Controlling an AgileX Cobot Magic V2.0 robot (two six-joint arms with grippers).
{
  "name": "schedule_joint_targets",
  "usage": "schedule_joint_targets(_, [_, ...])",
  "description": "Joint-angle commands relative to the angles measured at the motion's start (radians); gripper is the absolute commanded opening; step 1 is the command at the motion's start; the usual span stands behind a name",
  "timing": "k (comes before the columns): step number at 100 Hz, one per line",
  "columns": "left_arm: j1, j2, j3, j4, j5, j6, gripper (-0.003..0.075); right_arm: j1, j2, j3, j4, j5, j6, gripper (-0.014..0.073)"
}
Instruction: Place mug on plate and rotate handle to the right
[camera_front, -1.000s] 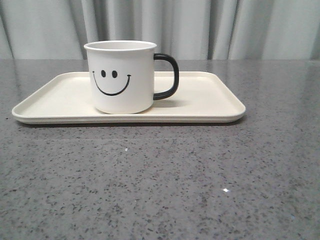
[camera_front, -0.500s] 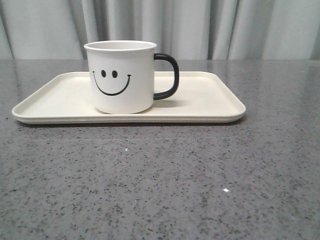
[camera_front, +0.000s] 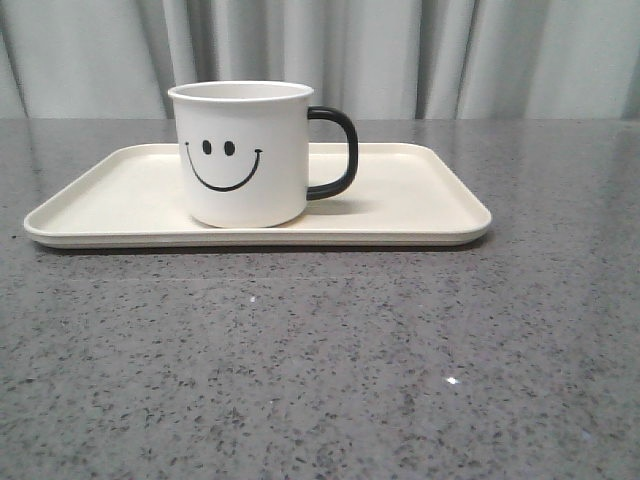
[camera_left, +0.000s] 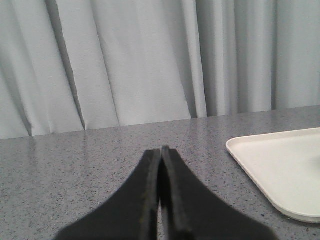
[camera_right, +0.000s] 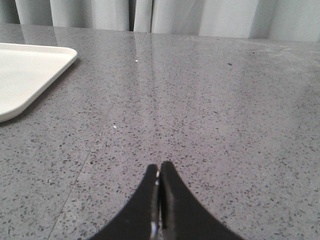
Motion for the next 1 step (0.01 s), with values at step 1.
schedule_joint_targets(1, [0.002,-0.030,0.010,-0.002,-0.074,0.000,-0.0020,0.001,-0.019,0.001,-0.010,-0.079,-0.002,-0.0067])
